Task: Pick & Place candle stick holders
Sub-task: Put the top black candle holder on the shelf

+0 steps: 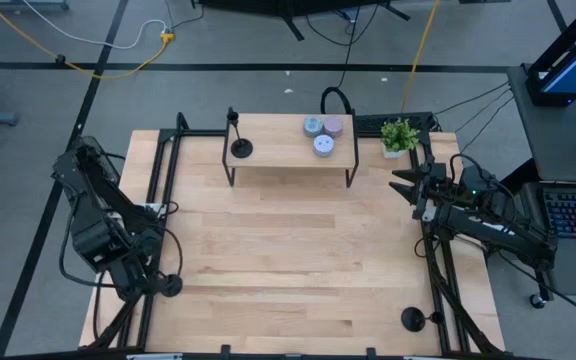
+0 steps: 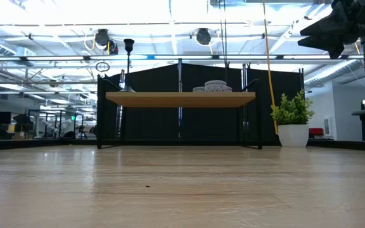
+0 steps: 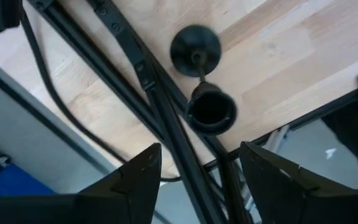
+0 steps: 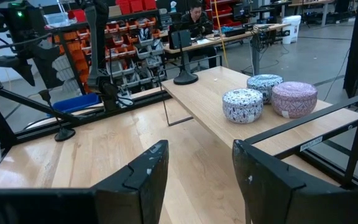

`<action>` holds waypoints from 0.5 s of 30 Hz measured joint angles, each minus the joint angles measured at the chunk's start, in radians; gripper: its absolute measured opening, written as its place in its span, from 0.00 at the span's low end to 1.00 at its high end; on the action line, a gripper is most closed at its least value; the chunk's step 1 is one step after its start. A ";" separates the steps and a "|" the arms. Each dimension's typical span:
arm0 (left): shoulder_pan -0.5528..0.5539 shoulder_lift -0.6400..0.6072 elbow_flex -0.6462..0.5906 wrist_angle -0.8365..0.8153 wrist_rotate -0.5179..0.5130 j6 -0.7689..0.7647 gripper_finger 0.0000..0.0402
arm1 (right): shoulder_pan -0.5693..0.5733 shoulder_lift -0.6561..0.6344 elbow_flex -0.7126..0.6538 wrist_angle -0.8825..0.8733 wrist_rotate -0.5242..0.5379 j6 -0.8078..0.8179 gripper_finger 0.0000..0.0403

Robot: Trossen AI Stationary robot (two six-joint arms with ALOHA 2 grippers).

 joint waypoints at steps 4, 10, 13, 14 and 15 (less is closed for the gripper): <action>-0.006 0.000 -0.037 0.000 0.034 -0.003 0.57 | 0.000 0.000 0.000 0.000 0.000 0.000 0.42; -0.005 0.000 -0.050 -0.009 -0.008 -0.021 0.57 | 0.000 0.000 0.000 0.000 0.000 0.000 0.42; -0.005 0.000 -0.050 -0.009 -0.021 -0.021 0.57 | 0.000 0.000 0.000 0.000 0.000 0.000 0.42; -0.005 0.000 -0.056 -0.008 -0.021 -0.020 0.57 | 0.000 0.000 0.000 0.000 0.000 0.000 0.42; -0.005 0.000 -0.065 -0.009 -0.019 -0.018 0.57 | 0.000 0.000 0.000 0.000 0.000 0.000 0.42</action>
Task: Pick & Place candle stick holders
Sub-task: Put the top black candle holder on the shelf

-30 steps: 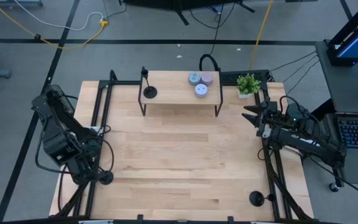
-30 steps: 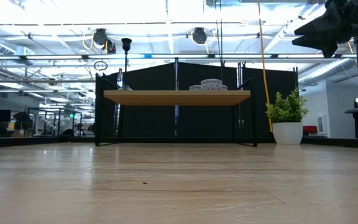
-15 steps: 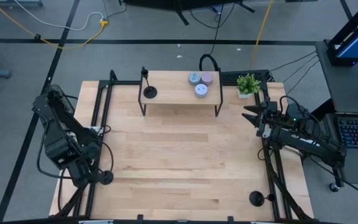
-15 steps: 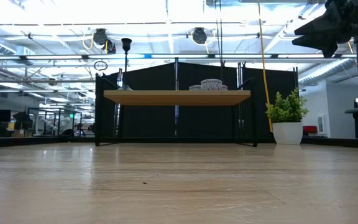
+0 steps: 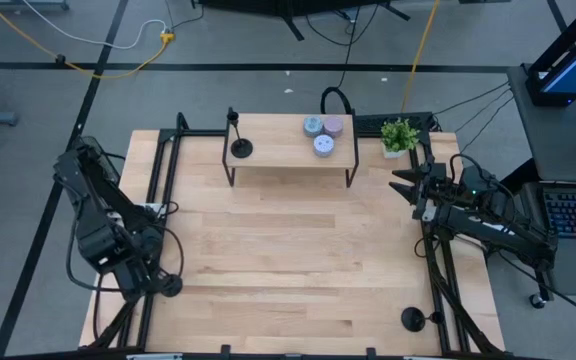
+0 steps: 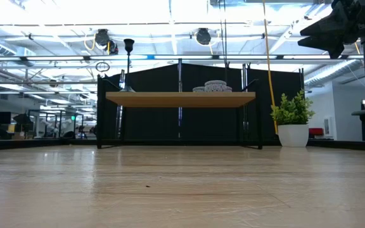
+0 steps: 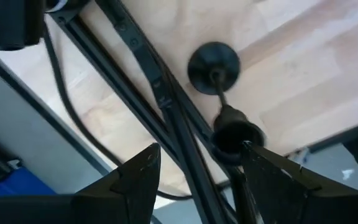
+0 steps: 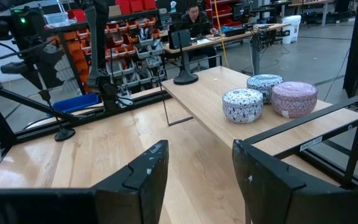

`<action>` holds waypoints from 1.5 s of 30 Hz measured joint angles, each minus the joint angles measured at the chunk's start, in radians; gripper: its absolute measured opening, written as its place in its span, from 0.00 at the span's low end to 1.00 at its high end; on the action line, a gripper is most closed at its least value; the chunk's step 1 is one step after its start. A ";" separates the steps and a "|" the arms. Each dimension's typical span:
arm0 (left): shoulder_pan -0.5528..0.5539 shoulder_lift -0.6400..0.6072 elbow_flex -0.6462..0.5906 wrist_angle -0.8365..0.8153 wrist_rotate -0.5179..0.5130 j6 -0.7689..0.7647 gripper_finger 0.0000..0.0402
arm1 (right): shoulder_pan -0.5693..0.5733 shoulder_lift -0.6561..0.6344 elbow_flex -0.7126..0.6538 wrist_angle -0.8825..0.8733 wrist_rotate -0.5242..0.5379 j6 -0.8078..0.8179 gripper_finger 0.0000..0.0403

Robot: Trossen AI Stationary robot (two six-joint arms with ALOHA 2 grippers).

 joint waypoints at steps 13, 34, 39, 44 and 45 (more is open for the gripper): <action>0.001 -0.004 -0.164 0.155 0.024 0.031 0.55 | 0.000 0.000 0.000 0.000 0.000 0.000 0.42; 0.000 -0.006 -0.195 0.242 -0.049 0.057 0.08 | 0.000 0.000 0.000 0.000 0.000 0.000 0.43; 0.001 -0.010 -0.195 0.257 -0.057 0.054 0.04 | 0.000 0.000 0.000 0.000 0.000 0.000 0.43; 0.001 -0.028 -0.191 0.269 -0.082 0.041 0.04 | 0.000 0.000 0.000 0.000 0.000 0.000 0.43; 0.002 -0.032 -0.188 0.271 -0.085 0.038 0.04 | 0.000 0.000 0.000 0.000 0.000 0.000 0.43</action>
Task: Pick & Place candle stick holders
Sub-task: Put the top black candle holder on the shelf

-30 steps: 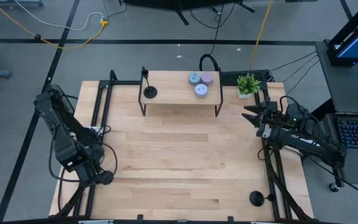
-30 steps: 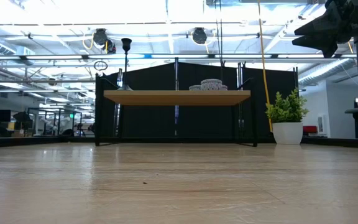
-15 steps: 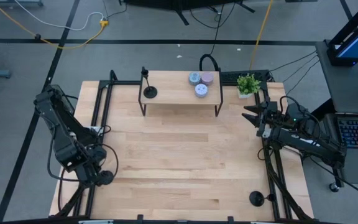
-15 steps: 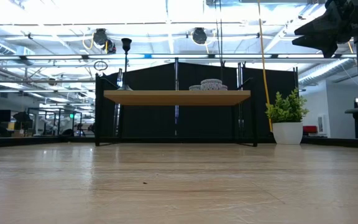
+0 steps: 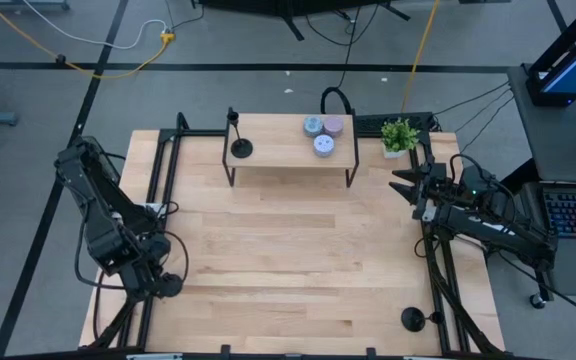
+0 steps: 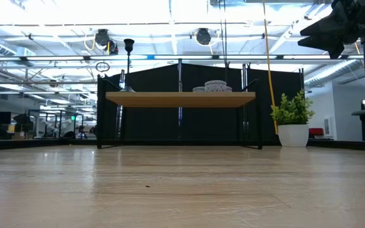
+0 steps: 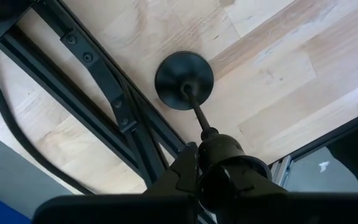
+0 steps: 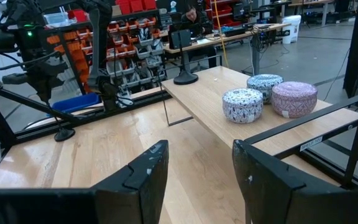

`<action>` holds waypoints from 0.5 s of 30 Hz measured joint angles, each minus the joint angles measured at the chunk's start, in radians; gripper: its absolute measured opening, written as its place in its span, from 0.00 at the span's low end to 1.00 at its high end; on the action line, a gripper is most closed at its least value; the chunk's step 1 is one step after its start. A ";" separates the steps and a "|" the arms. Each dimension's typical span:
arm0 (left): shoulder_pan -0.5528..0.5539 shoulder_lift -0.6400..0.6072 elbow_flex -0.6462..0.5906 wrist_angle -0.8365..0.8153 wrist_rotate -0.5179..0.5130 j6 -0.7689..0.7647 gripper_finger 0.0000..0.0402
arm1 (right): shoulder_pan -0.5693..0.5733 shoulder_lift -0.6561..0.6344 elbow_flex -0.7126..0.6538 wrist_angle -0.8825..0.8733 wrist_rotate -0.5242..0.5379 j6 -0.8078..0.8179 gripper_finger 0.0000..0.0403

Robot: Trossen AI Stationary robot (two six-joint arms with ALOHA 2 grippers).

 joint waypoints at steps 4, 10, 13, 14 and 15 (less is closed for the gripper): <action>0.018 -0.013 0.015 0.012 -0.014 -0.004 0.04 | 0.000 0.000 0.000 0.000 0.000 0.000 0.43; 0.089 -0.013 0.034 0.049 -0.051 0.094 0.04 | 0.000 0.018 0.000 0.026 -0.004 0.009 0.43; 0.136 -0.015 0.034 0.070 -0.047 0.170 0.04 | 0.000 0.042 0.000 0.074 -0.004 0.056 0.43; 0.152 -0.015 0.034 0.076 -0.048 0.194 0.04 | 0.000 0.053 0.000 0.092 -0.005 0.067 0.43; 0.168 -0.015 0.034 0.077 -0.049 0.213 0.04 | 0.000 0.064 0.000 0.114 -0.006 0.076 0.43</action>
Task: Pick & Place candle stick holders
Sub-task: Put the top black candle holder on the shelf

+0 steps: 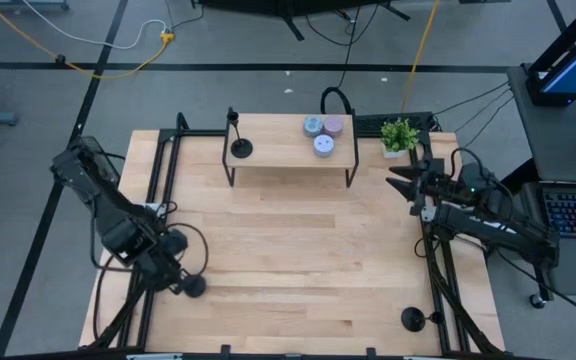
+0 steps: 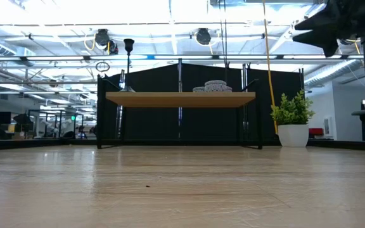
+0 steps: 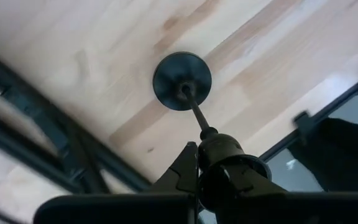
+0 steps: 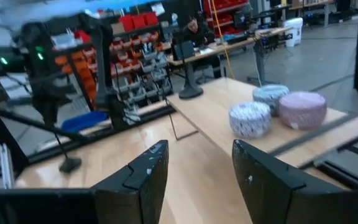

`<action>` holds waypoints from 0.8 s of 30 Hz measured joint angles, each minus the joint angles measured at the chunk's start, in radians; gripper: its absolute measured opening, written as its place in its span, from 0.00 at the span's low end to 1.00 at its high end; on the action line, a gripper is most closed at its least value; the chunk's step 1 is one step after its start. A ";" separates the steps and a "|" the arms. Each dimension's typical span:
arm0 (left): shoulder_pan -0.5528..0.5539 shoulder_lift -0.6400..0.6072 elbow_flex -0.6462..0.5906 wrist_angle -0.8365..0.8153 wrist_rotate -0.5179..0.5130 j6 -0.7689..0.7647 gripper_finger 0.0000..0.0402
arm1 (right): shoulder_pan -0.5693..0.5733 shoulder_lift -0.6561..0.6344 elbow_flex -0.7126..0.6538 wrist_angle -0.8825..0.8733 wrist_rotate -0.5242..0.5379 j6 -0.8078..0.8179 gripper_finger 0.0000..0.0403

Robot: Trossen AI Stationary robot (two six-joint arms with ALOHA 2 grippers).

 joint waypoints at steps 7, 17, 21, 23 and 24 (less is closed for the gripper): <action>0.102 -0.001 0.001 0.041 0.009 0.155 0.04 | 0.000 0.135 0.000 0.194 -0.128 0.033 0.43; 0.242 -0.001 0.014 0.217 0.022 0.344 0.04 | 0.081 0.374 0.000 0.530 -0.289 0.039 0.42; 0.301 0.000 0.068 0.242 0.030 0.432 0.04 | 0.155 0.433 0.000 0.636 -0.287 -0.004 0.42; 0.336 0.000 0.104 0.237 0.021 0.478 0.04 | 0.193 0.457 0.000 0.700 -0.283 -0.009 0.42; 0.353 0.000 0.123 0.238 0.013 0.498 0.04 | 0.211 0.471 0.000 0.729 -0.272 -0.009 0.42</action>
